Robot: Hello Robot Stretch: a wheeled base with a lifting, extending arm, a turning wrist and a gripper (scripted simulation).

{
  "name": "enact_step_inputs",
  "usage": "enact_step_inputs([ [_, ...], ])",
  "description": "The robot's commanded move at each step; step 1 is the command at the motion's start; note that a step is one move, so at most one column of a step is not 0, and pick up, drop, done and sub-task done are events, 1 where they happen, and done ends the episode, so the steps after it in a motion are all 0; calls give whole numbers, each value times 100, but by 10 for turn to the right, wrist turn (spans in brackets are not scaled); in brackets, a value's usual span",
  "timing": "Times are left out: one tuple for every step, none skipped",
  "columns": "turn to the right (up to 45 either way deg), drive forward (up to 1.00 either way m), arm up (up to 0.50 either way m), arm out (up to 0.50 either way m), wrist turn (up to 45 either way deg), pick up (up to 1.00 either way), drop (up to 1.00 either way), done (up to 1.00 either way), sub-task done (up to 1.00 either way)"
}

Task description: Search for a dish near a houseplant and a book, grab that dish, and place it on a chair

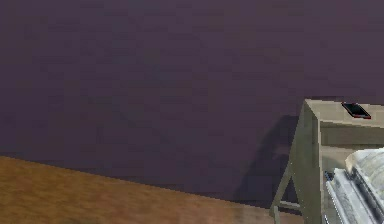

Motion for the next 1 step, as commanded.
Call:
enact_step_inputs([
  [0,0,0,0,0,0,0,100,0],
])
